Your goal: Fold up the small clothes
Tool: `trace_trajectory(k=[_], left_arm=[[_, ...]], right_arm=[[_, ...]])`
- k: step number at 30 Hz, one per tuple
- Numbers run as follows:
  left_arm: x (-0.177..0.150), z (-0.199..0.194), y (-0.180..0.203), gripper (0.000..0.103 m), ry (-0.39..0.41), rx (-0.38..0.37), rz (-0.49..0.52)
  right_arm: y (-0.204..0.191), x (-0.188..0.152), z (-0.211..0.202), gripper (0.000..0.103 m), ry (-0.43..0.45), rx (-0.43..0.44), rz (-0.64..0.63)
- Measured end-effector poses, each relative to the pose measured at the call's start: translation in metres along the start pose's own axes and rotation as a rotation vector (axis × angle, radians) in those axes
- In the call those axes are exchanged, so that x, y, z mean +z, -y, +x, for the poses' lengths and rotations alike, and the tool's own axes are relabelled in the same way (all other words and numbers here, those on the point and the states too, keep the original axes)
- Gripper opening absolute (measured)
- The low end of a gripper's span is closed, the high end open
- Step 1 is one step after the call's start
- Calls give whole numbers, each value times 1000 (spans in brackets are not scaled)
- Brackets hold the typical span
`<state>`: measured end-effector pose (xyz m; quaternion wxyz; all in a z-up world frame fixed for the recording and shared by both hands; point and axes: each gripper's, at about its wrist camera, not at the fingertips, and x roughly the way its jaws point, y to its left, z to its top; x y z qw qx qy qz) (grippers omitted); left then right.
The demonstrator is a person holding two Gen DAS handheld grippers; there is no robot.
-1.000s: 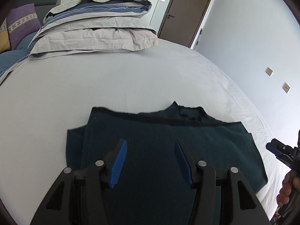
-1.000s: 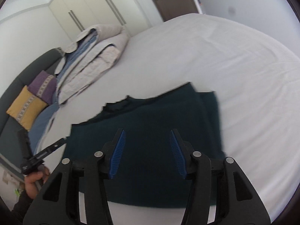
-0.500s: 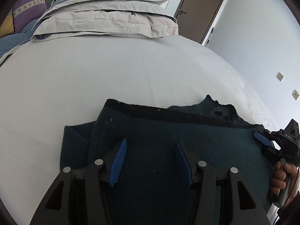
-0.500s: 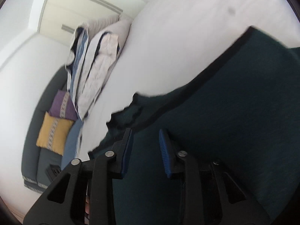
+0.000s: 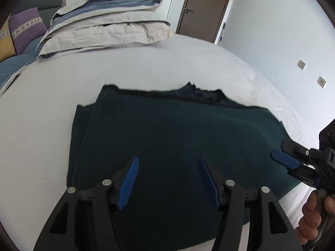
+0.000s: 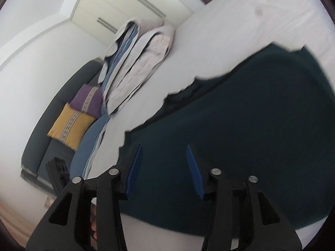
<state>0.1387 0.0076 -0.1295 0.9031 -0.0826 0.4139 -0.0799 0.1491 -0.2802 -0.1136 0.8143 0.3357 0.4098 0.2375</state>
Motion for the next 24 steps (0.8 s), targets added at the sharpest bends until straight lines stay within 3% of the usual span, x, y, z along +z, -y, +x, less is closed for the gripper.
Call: trace_trajectory(k=[1,3,7,13,19,21,23,24], left_arm=[[-6,9,-7,62,-43,4,-33],[-13,10,-15,61,-34,-5,-39],[-14,9,-14,61,-35,1,-3],[-17,10,-14,62,-24,4,-1],[-17,12,-12,63,-23,2,2],[-16,8,-14,63,-24,-16,-8],[-14,-5,-20,63,-13,-46,-48],[-13,-14,-25,63,6,-54,-68]], right_arm=[[-1,-11,14,45,-49,-4,4],[5,-26,31,43,-87,-40,11],[24,-25,6,38,0,-55,64],[53,-18,-71,40,168,-309,81],[17,-23,-114,43,277,-491,-105],[-8,-26,-112,47,297,-518,-206],[-32,-25,-104,72,301,-534,-278],[-42,-23,-101,78,315,-545,-299]])
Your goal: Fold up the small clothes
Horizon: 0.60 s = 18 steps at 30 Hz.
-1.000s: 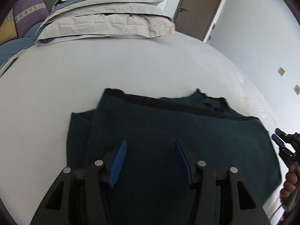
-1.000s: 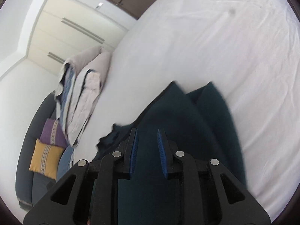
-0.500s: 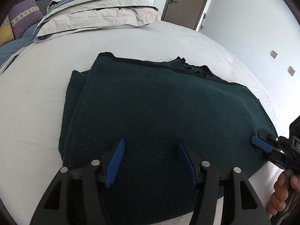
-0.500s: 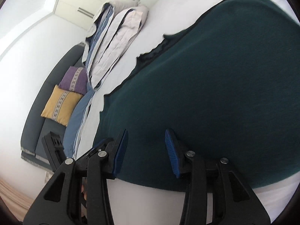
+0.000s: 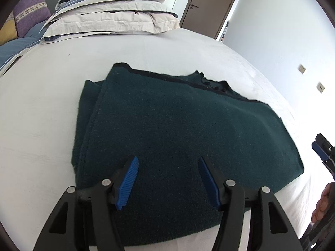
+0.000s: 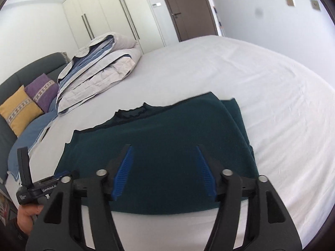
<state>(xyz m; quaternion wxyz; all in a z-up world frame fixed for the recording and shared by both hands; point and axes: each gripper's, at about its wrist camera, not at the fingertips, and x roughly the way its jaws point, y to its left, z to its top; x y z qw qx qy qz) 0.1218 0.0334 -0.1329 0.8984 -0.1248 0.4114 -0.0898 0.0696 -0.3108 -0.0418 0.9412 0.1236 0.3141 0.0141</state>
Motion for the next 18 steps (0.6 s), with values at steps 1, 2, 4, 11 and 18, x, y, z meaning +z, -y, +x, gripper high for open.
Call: trace_trajectory(k=[1,2,4,11,18], left_arm=[[2,-10,-5,64,28,1,-19],[5,-20,-13,67,55,7,-40],[9,-35,-33,70,95,21,-101],[19,-24,-107,70,19,-39,-292],[30,15,-129,69,-103,-196,-369]], right_arm=[[-9,3,-3,84,34,3,-9],[-19,8,-7,88,72,20,-22],[-40,23,-2,94,114,59,-44],[-67,41,33,94,-92,294,14],[-75,19,75,94,-261,534,180]])
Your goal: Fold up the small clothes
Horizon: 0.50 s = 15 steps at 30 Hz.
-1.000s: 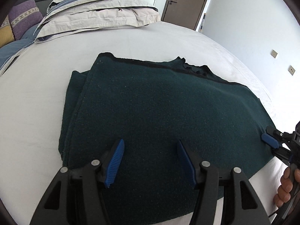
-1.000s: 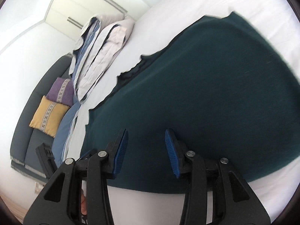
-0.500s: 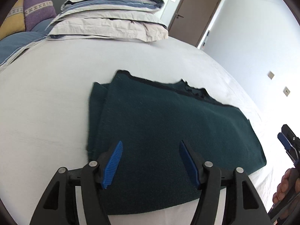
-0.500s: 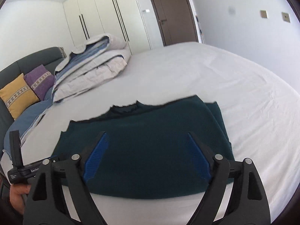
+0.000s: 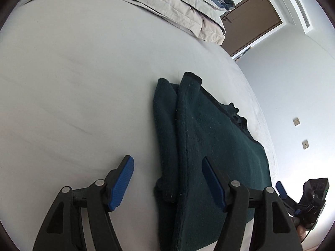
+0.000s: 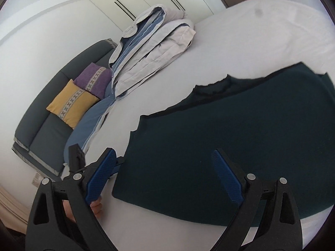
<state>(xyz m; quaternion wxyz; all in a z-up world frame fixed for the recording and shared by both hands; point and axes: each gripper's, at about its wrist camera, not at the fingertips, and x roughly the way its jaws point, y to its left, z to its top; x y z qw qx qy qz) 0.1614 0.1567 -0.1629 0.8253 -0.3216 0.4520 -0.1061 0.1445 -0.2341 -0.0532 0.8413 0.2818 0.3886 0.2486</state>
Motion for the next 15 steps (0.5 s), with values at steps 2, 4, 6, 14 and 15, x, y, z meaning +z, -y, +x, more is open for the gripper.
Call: trace_trajectory(k=[2,4,6,14,15], left_arm=[[7,6,-7,69,-30,-55,-32],[14,9,-16,70,-50,-112,-88],[20,11,-22,70,-76,-159,-132],[15,18,-7,60,-198,-241,-103],[14,18,-9,58,-199,-250,-117]], right_arm=[[6,-2,9,94,-20,59,48],[11,-5,16,94,-38,97,80],[15,-6,23,94,-51,132,110],[19,-10,46,93,-99,196,174],[18,-9,49,93,-108,197,175]])
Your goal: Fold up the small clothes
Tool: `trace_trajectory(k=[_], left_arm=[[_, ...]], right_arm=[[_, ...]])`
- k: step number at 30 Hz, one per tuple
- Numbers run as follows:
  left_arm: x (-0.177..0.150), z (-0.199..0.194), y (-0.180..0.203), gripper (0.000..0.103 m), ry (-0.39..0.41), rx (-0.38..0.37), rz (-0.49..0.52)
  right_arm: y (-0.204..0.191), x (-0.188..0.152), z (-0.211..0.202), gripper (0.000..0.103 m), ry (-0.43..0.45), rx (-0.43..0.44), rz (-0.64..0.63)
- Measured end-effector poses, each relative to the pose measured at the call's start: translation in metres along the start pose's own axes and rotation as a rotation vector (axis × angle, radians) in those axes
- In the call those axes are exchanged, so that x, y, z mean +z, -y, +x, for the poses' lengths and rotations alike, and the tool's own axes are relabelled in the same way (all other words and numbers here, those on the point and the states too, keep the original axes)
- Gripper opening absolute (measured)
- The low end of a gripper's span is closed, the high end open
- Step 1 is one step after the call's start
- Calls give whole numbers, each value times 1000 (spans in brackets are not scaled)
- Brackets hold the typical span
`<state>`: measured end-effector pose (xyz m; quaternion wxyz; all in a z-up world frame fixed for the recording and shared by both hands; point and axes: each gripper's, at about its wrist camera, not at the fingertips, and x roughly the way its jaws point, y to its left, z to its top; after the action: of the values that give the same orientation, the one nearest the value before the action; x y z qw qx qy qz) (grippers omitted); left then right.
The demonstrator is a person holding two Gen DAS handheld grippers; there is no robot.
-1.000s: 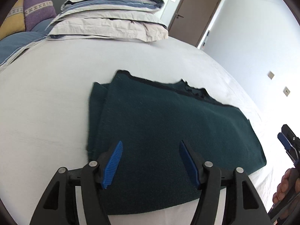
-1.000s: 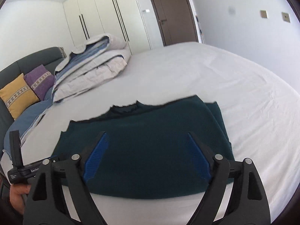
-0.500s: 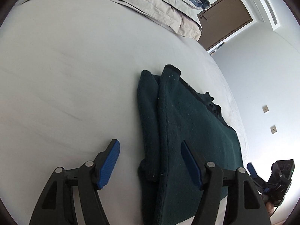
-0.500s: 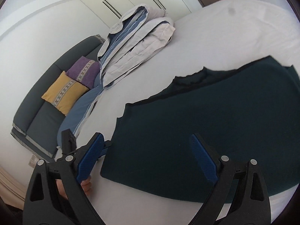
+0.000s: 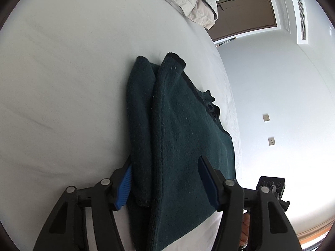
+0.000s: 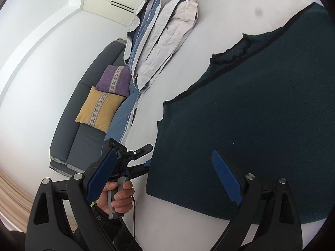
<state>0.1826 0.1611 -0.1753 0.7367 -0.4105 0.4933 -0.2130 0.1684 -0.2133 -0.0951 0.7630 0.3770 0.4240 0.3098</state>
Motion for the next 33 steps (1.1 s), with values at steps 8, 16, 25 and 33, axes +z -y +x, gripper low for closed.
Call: trace_trajectory(k=[8,16,25,33], left_arm=[[-10,-3,-3,35,-13,35,29],[-15,-7,19,15,27,131,114],[-25,7,116,13,-7,188,296],[-55,101,226,13,-82,206,418]], right_arm=[[-4,3,26,90,-73,-8,-11],[13,17,56,89,-119,-40,52],[43,45,13,89,-46,47,128],[88,85,-84,90,112,64,177]])
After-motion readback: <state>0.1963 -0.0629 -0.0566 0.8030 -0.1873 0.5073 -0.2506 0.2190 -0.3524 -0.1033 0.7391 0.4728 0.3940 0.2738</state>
